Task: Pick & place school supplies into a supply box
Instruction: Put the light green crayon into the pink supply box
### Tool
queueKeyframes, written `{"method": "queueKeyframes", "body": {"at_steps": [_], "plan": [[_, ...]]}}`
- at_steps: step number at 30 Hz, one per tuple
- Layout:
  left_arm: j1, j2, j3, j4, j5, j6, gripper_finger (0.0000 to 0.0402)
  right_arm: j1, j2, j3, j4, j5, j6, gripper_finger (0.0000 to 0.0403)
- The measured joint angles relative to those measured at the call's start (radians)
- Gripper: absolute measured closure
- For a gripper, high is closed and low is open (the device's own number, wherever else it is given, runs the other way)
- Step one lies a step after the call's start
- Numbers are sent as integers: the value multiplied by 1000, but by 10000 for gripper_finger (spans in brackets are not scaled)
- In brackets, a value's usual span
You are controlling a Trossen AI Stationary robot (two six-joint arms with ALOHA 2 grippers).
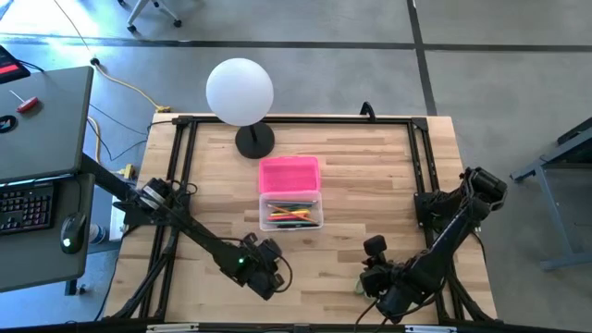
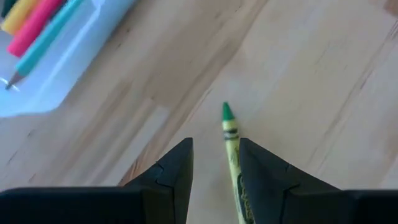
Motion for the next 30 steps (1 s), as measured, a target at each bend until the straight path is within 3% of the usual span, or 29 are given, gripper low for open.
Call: {"method": "queueKeyframes", "body": {"at_steps": [15, 20, 27, 30], "plan": [[-8, 62, -5, 21, -28, -67, 241, -20, 0, 0, -4, 13, -2, 339], [-43, 117, -8, 19, -88, -161, 241, -25, 0, 0, -3, 19, -3, 340], [-107, 201, -8, 13, -297, -354, 241, -25, 0, 0, -3, 45, -6, 340], [-113, 204, -8, 2, -294, -408, 241, -25, 0, 0, -3, 45, -6, 340]]}}
